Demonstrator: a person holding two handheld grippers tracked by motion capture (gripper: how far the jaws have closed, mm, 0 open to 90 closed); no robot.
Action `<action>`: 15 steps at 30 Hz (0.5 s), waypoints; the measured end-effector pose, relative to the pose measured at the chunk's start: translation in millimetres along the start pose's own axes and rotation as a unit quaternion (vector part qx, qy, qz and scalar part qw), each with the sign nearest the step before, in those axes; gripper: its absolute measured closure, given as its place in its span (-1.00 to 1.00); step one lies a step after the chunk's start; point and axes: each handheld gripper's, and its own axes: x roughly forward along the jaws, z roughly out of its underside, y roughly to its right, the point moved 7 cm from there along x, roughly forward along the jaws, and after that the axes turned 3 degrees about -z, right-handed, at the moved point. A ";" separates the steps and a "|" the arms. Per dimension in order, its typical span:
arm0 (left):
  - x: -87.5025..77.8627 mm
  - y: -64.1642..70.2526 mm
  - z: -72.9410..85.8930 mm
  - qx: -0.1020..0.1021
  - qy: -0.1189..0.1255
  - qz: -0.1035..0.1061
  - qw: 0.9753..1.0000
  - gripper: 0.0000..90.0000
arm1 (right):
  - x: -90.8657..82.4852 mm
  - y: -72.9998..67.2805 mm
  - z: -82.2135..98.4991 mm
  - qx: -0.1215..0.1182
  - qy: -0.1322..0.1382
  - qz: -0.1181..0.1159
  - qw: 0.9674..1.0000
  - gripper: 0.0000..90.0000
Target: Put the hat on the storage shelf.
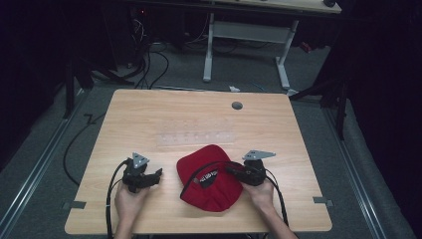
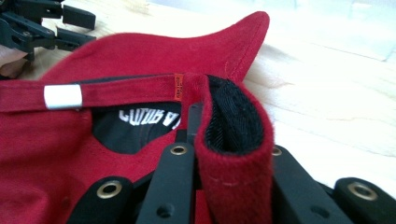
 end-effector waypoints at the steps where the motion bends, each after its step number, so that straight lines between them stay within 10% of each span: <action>1: 0.1 0.1 0.1 0.001 0.000 0.000 1.000 -0.36 | -2.0 0.5 -0.6 0.001 0.002 0.001 1.000 0.84; 15: 0.0 0.6 0.6 0.002 -0.003 0.002 1.000 -0.40 | -26.0 7.0 -7.0 0.021 0.019 -0.002 1.000 0.84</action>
